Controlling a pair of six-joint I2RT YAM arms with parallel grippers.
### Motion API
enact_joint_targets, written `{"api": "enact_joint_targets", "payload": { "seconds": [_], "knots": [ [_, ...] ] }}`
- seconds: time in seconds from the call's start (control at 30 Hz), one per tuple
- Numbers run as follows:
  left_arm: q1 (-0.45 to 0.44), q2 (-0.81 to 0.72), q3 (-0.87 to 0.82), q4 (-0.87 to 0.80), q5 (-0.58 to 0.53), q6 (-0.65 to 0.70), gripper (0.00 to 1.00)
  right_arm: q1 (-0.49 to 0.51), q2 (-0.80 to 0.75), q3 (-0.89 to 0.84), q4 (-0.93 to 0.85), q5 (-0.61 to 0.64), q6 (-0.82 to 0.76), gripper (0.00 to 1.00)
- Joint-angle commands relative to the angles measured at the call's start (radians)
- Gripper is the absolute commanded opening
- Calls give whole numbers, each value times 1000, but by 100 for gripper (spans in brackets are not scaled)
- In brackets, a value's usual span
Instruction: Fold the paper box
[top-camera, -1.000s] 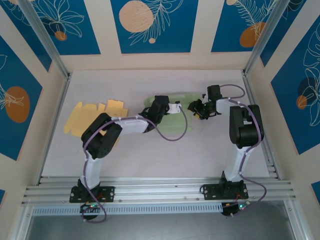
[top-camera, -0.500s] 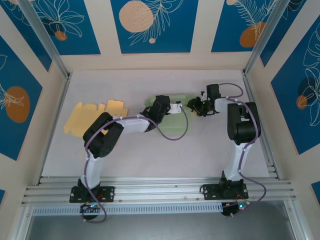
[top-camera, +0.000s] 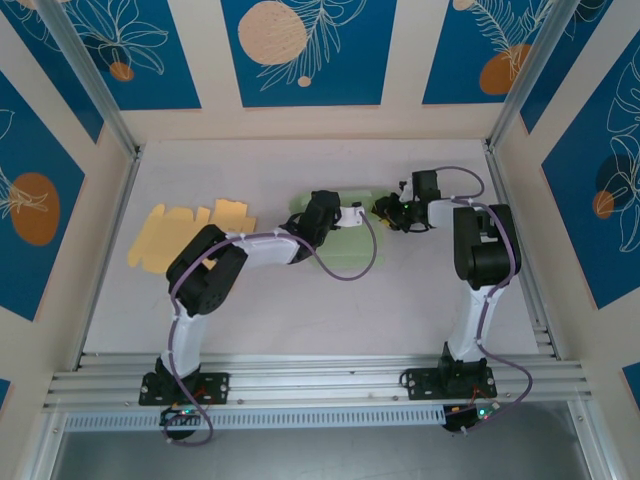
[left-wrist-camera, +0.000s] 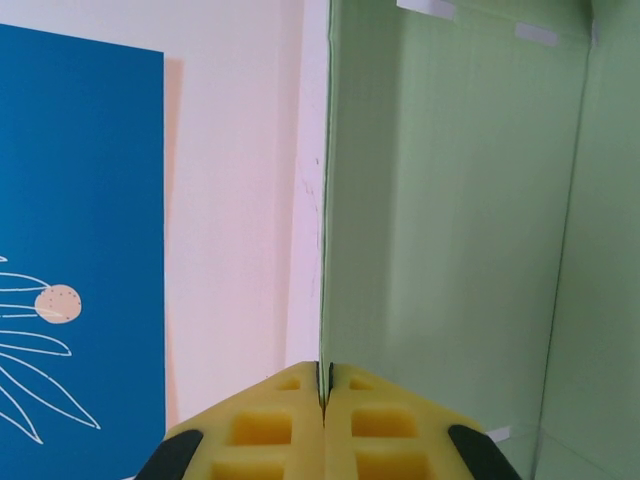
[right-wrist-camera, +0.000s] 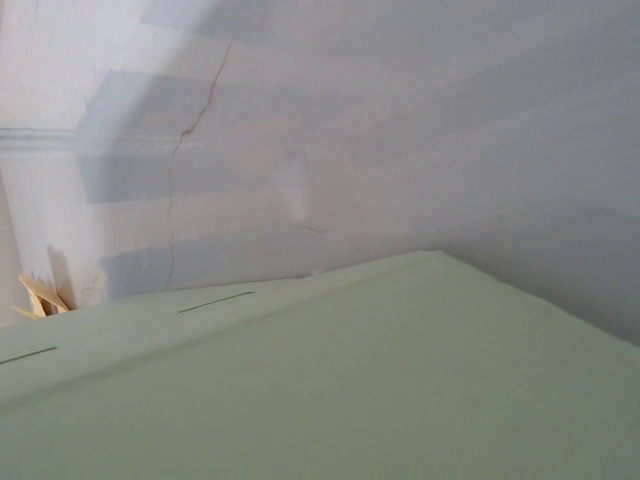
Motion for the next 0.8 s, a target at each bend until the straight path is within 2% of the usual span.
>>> {"api": "enact_joint_targets", "payload": {
  "seconds": [0.0,0.3,0.77],
  "knots": [
    [8,29,23,-33,10,-26,0,37,-50,-4,34,-39,-7,33],
    [6,28,20,-18,0,-29,0,87,-56,-9,47,-10,21,31],
    [6,28,21,-15,-6,-41,0,112,-106,-18,55,19,32,39]
  ]
}}
